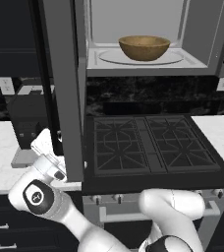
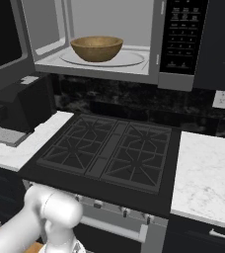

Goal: Pick the garlic from the sink and place it in the bowl. Then pick the bowl and place it in the microwave. Then close the microwave door and press the start button.

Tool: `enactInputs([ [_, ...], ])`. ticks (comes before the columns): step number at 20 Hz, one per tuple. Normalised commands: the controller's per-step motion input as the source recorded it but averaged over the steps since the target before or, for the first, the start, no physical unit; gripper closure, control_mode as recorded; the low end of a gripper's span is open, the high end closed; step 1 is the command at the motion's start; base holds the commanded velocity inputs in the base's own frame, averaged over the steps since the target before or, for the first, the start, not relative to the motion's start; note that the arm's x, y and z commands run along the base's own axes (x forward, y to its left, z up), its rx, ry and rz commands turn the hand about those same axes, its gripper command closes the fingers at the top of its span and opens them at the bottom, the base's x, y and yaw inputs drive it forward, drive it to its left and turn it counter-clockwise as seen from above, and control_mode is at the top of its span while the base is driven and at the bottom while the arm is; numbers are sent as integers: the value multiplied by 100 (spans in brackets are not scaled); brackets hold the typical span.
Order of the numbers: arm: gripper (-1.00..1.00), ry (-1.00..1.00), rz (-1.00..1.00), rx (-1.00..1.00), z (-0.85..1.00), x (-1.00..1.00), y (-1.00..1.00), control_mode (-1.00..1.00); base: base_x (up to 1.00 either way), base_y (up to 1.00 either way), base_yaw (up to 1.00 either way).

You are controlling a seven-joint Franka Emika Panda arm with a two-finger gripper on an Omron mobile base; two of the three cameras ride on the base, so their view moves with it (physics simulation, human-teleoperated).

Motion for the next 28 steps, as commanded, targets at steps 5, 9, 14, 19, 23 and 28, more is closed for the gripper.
enactInputs([
  [5,-100,-33,-2,0,71,-33,80,-100,0,0,0],
  [9,-100,-33,0,0,77,-34,12,-100,0,0,0],
  [14,-100,-31,0,8,57,-46,-35,-100,0,0,0],
  [19,-100,-27,3,19,41,-55,-66,-100,0,0,0],
  [23,-100,-25,9,22,32,-58,-83,-100,0,0,0],
  [28,-100,-18,17,20,22,-56,-93,-100,0,0,0],
])
